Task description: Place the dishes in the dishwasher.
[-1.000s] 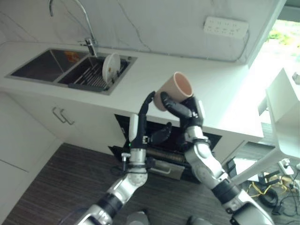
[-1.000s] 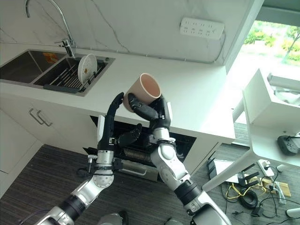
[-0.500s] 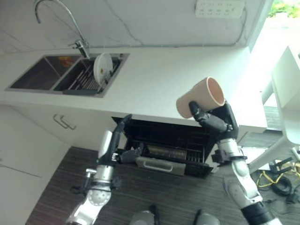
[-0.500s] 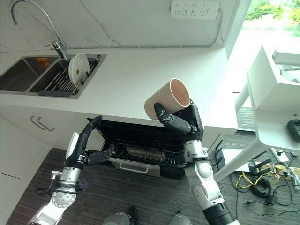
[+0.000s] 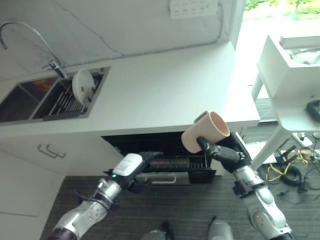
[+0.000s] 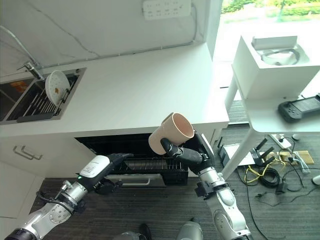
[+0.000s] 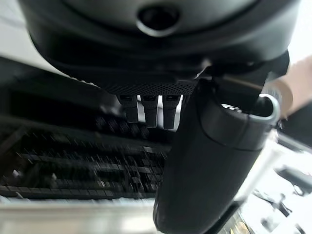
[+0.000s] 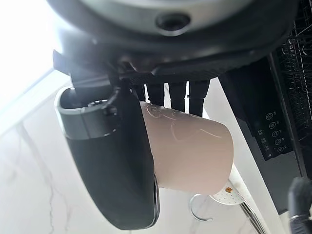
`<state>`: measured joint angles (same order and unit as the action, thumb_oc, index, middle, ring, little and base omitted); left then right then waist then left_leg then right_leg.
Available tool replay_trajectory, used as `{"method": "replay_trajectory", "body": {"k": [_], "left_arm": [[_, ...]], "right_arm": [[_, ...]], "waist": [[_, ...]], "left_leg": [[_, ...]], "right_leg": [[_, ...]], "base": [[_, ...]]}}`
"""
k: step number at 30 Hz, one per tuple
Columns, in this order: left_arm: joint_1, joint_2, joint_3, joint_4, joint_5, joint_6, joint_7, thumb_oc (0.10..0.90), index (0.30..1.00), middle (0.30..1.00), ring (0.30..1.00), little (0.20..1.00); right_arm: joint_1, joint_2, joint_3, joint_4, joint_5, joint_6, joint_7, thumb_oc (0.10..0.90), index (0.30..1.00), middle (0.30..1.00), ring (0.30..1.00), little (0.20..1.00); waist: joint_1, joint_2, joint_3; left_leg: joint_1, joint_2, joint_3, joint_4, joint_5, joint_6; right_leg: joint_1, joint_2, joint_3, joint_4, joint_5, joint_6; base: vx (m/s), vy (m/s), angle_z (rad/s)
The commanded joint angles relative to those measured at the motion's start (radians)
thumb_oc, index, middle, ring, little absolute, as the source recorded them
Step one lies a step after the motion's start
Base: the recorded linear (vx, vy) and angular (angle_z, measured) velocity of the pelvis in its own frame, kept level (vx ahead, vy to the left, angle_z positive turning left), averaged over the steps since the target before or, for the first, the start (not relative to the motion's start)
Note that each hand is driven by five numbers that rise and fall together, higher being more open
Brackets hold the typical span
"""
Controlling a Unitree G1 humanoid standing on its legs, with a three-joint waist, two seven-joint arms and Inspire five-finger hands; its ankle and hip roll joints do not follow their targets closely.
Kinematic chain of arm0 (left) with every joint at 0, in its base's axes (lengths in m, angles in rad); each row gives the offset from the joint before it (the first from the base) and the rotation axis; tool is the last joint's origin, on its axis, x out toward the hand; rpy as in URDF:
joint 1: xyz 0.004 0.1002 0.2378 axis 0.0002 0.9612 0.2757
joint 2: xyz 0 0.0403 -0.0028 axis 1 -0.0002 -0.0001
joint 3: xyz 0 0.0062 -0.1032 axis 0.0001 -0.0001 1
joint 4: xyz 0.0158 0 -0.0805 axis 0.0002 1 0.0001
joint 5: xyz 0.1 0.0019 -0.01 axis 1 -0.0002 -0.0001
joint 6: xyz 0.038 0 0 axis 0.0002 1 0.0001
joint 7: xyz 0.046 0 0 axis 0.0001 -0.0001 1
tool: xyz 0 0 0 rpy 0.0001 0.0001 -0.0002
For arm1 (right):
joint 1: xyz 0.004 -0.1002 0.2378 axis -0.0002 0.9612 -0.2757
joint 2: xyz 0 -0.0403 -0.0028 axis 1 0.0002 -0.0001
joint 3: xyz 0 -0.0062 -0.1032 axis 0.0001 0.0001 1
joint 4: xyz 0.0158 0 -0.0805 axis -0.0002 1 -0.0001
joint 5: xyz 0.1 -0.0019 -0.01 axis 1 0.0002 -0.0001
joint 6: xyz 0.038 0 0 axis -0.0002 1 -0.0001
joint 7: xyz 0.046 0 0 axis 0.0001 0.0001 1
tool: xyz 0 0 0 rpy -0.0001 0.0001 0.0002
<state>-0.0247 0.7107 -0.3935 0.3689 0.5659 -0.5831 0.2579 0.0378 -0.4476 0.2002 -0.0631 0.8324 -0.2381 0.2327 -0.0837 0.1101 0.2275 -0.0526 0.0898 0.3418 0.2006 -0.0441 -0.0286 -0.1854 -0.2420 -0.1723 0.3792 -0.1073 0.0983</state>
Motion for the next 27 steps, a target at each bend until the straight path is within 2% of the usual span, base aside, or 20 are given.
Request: {"method": "replay_trajectory", "body": {"k": [1,4,5,11,20,25,27], "left_arm": [[-0.072,0.024,0.072,-0.007,-0.06,0.012,0.068,0.8,0.9,0.9,0.9,0.9],[-0.096,-0.008,0.069,0.029,-0.087,0.036,0.08,0.8,0.9,0.9,0.9,0.9],[-0.134,-0.033,0.058,0.063,-0.11,0.064,0.066,0.8,0.9,0.9,0.9,0.9],[-0.205,-0.067,0.026,0.122,-0.107,0.157,0.064,0.8,0.9,0.9,0.9,0.9],[-0.262,-0.083,0.053,0.19,-0.108,0.274,0.175,0.8,0.9,0.9,0.9,0.9],[-0.296,-0.068,0.049,0.219,-0.078,0.328,0.122,0.8,0.9,0.9,0.9,0.9],[-0.312,-0.058,0.036,0.218,-0.1,0.337,0.018,0.8,0.9,0.9,0.9,0.9]], "right_arm": [[-0.108,0.029,-0.028,-0.108,0.102,-0.084,0.113,0.4,0.3,0.3,0.3,0.3],[-0.124,0.031,-0.024,-0.144,0.111,-0.072,0.135,0.4,0.3,0.3,0.3,0.3],[-0.14,0.028,-0.02,-0.173,0.108,-0.068,0.142,0.4,0.3,0.3,0.3,0.3],[-0.19,0.014,-0.015,-0.2,0.083,-0.065,0.116,0.4,0.3,0.3,0.3,0.3],[-0.237,-0.002,-0.037,-0.207,0.082,-0.031,0.108,0.4,0.3,0.3,0.3,0.3],[-0.254,-0.005,-0.041,-0.203,0.085,-0.021,0.103,0.4,0.3,0.3,0.3,0.3],[-0.263,-0.009,-0.044,-0.206,0.087,-0.011,0.093,0.4,0.3,0.3,0.3,0.3]], "waist": [[0.012,-0.025,-0.012],[0.003,-0.026,0.01],[-0.008,-0.027,0.035],[-0.026,-0.029,0.083],[-0.04,-0.045,0.147],[-0.045,-0.049,0.171],[-0.048,-0.049,0.18]], "left_leg": [[-0.018,0.004,-0.076,0.099,-0.143,-0.001],[-0.041,-0.002,-0.071,0.099,-0.141,0.001],[-0.062,-0.006,-0.068,0.099,-0.137,0.004],[-0.103,-0.01,-0.065,0.099,-0.123,0.006],[-0.158,-0.001,-0.067,0.099,-0.093,-0.001],[-0.178,0.004,-0.066,0.099,-0.082,-0.006],[-0.184,0.007,-0.063,0.099,-0.078,-0.007]], "right_leg": [[0.054,-0.005,-0.015,-0.079,-0.004,0.08],[0.024,-0.008,-0.002,-0.079,0.005,0.085],[-0.004,-0.007,0.011,-0.079,0.015,0.088],[-0.052,0.002,0.036,-0.079,0.031,0.088],[-0.106,0.02,0.056,-0.079,0.05,0.08],[-0.127,0.021,0.056,-0.079,0.058,0.078],[-0.134,0.022,0.056,-0.079,0.061,0.079]], "base": [[-0.05,0.067,-0.31],[-0.1,0.08,-0.18],[-0.15,0.097,-0.1],[-0.07,0.056,-0.18],[-0.03,0.01,-0.13],[-0.01,0.009,-0.03],[0.0,0.0,0.0]]}}
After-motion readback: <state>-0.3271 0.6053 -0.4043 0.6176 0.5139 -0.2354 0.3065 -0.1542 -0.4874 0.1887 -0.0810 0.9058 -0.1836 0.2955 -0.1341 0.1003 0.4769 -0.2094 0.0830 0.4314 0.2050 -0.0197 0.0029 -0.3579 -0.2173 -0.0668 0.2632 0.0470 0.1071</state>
